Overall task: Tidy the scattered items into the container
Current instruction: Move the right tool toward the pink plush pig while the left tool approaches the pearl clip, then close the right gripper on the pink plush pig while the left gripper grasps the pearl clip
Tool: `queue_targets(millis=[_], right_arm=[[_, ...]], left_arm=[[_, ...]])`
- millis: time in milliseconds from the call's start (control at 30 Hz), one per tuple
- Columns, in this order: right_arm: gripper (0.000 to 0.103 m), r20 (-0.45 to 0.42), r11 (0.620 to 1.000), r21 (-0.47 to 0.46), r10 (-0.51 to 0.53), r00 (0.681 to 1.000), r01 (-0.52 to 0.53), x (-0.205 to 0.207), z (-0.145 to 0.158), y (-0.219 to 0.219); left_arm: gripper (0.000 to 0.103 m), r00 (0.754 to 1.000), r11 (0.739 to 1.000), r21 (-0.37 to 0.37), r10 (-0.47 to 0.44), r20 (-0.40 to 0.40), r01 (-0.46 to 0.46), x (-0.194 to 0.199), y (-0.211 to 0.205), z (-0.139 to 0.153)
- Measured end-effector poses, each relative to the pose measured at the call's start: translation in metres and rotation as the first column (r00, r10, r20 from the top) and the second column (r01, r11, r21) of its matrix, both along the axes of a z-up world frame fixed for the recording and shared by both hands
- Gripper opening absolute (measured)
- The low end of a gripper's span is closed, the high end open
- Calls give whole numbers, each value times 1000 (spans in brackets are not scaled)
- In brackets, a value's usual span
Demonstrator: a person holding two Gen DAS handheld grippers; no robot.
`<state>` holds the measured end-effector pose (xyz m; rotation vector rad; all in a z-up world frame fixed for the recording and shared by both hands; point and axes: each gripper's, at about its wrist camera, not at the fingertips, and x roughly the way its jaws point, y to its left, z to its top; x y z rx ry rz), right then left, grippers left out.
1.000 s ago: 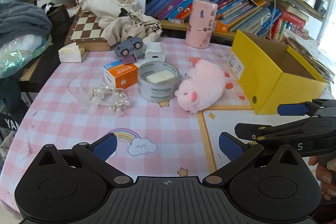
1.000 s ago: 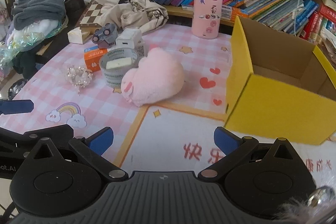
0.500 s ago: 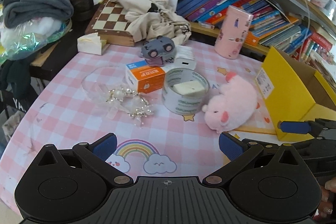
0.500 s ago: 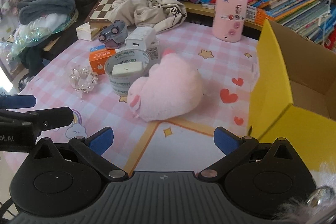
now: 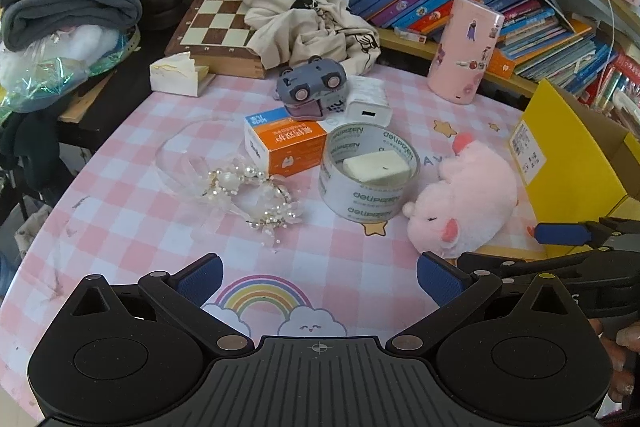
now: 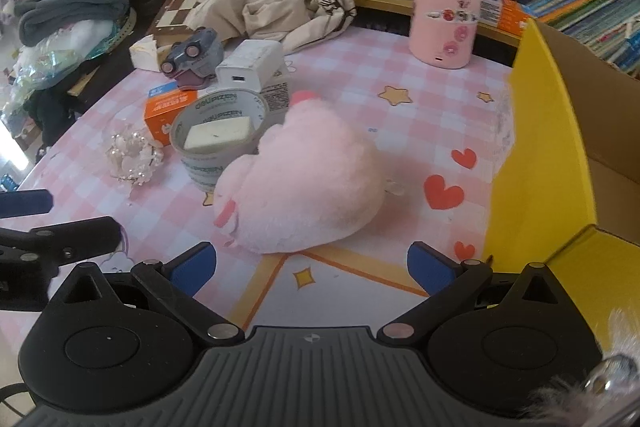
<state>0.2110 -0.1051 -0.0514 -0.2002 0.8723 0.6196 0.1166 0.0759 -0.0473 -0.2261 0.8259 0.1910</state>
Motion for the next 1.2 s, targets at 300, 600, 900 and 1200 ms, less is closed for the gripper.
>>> queue_targets(millis=[300, 600, 900, 1200], right_arm=[[101, -4, 999, 15, 40, 999, -40, 11, -6, 10], [89, -2, 998, -15, 65, 998, -65, 15, -14, 18], [101, 33, 996, -31, 84, 996, -83, 20, -14, 25], [103, 66, 991, -71, 115, 991, -110, 29, -19, 37]], left_arm=[[103, 1000, 1000, 7, 12, -3, -12, 8, 3, -1], [103, 1000, 999, 41, 29, 12, -29, 17, 12, -2], [102, 996, 991, 108, 83, -17, -81, 37, 32, -16], [102, 995, 985, 151, 91, -43, -84, 58, 43, -31]])
